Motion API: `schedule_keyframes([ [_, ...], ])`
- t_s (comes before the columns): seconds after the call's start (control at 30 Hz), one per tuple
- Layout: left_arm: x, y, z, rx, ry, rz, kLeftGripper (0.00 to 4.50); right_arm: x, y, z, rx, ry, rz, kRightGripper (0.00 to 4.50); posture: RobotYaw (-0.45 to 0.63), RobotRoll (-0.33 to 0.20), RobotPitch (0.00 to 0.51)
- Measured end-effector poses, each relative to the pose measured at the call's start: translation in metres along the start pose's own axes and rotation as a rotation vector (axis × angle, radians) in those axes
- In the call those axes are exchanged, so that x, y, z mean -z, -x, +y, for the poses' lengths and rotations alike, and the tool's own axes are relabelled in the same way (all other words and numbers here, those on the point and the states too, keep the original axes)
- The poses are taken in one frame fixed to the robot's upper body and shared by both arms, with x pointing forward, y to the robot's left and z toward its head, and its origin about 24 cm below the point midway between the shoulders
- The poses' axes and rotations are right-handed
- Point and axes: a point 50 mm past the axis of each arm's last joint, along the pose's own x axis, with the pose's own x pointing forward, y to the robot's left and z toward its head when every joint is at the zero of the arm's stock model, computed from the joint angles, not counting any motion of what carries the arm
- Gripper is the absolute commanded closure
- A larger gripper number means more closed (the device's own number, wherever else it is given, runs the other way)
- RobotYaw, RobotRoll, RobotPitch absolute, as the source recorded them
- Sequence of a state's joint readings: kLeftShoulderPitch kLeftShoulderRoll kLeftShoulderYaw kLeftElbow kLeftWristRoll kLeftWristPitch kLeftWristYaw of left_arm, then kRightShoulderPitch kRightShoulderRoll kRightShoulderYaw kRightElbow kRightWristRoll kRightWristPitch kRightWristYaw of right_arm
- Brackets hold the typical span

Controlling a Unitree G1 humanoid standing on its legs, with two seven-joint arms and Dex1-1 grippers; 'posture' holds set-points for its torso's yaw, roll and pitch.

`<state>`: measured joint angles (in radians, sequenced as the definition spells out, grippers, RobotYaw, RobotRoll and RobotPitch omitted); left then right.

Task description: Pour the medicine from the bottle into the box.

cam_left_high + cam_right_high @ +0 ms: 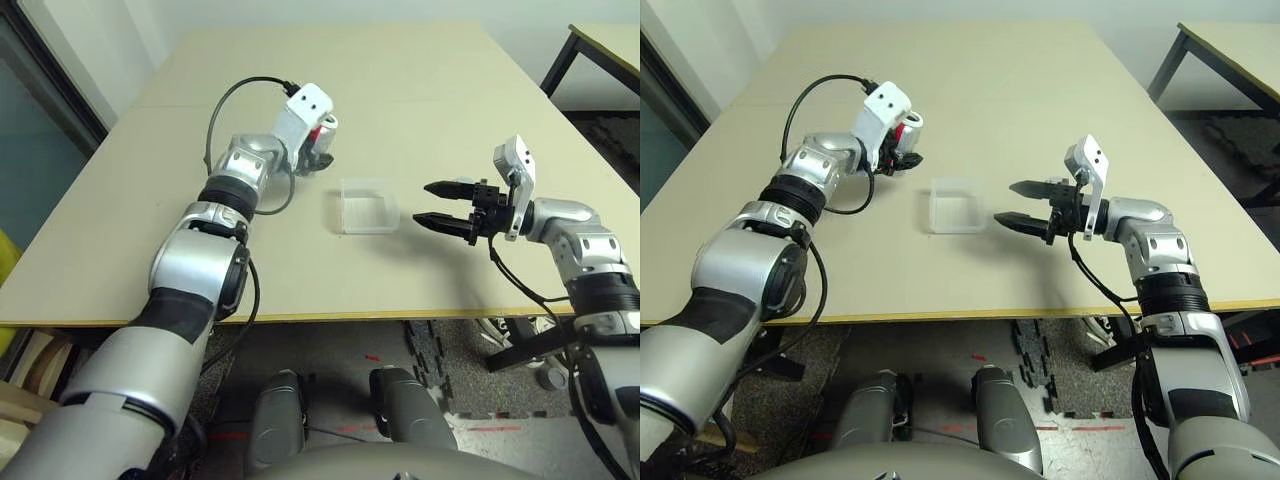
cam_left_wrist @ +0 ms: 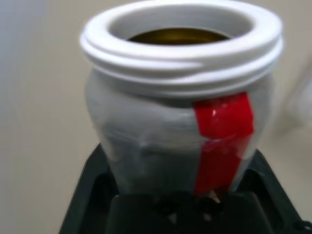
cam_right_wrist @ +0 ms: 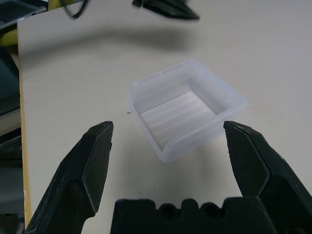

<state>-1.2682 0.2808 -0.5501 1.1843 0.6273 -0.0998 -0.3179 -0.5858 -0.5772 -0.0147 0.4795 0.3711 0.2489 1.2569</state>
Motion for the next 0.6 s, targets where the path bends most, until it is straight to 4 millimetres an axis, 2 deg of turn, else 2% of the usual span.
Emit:
schedule_keyframes([
  [0.07,-0.020,-0.001,0.013,-0.090,-0.389,-0.052,1.70,0.000,0.000,0.000,0.000,-0.002,0.001,0.00,-0.16,0.000,0.052],
  [0.13,-0.047,-0.002,0.021,-0.123,-0.604,-0.142,1.70,0.000,-0.001,0.000,-0.002,-0.002,-0.001,0.00,-0.17,0.000,0.054],
  [0.2,-0.071,-0.003,0.015,-0.119,-0.796,-0.235,1.70,0.000,-0.001,0.001,-0.004,-0.002,-0.003,0.00,-0.19,0.000,0.057],
  [0.27,-0.082,-0.006,-0.002,-0.080,-0.946,-0.301,1.70,0.000,-0.002,0.001,-0.004,-0.004,-0.005,0.00,-0.20,0.000,0.058],
  [0.37,-0.082,-0.008,-0.010,-0.048,-1.063,-0.317,1.70,0.004,-0.001,0.002,0.005,-0.020,-0.001,0.00,-0.21,0.000,0.059],
  [0.5,-0.088,-0.007,-0.001,-0.056,-1.186,-0.306,1.70,0.005,-0.001,0.005,0.013,-0.024,-0.006,0.00,-0.22,0.000,0.059],
  [0.6,-0.086,-0.007,-0.001,-0.046,-1.189,-0.292,1.70,0.004,0.000,0.006,0.020,-0.027,-0.015,0.00,-0.22,0.000,0.061],
])
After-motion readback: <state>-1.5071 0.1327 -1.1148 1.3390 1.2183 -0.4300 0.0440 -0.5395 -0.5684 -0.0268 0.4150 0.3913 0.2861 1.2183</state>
